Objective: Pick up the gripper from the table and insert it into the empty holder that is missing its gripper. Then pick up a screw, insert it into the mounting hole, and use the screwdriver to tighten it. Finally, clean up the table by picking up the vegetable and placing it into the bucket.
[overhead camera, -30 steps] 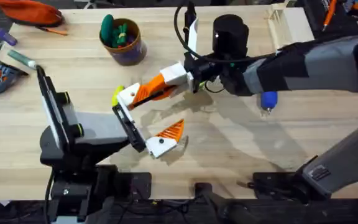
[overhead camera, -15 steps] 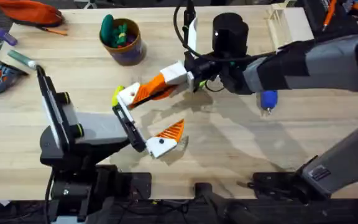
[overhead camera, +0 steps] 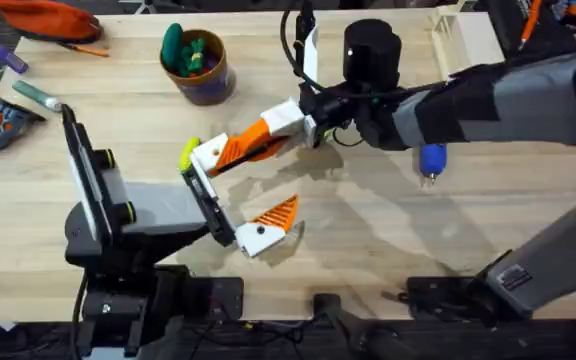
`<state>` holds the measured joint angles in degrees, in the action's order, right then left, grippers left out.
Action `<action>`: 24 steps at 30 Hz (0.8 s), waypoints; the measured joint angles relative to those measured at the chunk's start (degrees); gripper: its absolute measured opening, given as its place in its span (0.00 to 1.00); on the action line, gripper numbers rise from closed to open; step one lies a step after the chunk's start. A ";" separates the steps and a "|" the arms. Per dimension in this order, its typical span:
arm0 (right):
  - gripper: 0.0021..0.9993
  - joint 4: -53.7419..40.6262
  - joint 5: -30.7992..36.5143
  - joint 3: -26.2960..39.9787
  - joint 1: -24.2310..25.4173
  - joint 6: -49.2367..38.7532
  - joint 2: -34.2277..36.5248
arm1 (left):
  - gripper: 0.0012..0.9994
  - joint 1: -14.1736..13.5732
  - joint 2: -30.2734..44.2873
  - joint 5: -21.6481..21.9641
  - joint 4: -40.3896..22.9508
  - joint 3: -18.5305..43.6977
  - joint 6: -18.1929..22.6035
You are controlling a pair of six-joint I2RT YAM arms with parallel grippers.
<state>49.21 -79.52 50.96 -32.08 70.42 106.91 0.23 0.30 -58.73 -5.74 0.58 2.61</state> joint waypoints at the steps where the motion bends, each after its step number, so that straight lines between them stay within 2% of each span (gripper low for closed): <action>1: 0.01 0.00 -0.12 0.00 0.00 -0.05 0.00 | 0.99 0.00 0.02 -0.03 -0.02 0.00 0.02; 24: 0.01 -0.72 -4.35 4.46 -0.11 -0.17 3.99 | 0.99 -0.04 0.00 -0.08 -0.04 0.00 0.19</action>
<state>48.49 -83.86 55.42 -32.18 70.25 110.90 0.19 0.30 -58.81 -5.78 0.58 2.80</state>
